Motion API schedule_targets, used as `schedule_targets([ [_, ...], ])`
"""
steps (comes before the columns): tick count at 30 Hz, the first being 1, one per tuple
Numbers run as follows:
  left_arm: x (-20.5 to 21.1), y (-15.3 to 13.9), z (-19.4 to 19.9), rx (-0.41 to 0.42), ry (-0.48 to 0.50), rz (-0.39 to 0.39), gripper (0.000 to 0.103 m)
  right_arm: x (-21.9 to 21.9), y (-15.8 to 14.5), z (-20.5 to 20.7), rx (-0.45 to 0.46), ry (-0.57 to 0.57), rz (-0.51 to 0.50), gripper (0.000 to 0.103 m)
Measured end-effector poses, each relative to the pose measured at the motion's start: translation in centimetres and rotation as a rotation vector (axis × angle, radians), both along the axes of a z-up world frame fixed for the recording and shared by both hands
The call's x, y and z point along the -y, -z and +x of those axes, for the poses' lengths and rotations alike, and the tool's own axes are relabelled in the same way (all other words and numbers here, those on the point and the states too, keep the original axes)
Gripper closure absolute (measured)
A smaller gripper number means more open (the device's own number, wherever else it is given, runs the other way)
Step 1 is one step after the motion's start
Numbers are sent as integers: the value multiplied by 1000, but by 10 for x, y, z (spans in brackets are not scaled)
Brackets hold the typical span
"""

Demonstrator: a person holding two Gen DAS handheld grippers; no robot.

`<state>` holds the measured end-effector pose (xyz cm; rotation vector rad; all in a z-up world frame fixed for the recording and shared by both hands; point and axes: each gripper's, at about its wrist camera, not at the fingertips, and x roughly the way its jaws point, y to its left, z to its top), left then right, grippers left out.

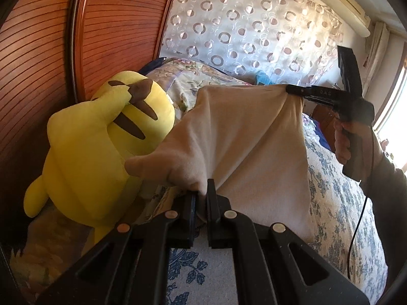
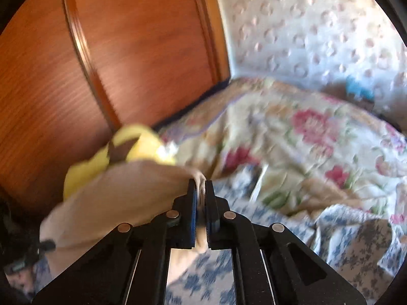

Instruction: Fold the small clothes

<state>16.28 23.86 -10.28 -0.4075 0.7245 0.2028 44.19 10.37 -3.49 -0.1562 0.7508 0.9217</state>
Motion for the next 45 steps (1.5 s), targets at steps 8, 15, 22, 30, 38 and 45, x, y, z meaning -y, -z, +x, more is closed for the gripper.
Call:
schedule_targets([
  [8,5,-5,-1,-24,8,54,93,-2,-6,-9,49,4,-59,42],
  [15,16,-22,-15,-6,18,144,93,15,-6,-27,53,8,-75,36],
  [22,37,-40,-27,16,60,254,78,42,-19,-74,63,14,-51,26],
  [30,69,-69,-45,96,130,281,63,81,-39,-135,91,35,-7,20],
  [38,111,-95,-59,160,198,304,59,132,-50,-192,127,100,10,17],
  [45,149,-102,-62,174,256,315,59,184,-53,-234,142,202,27,16],
])
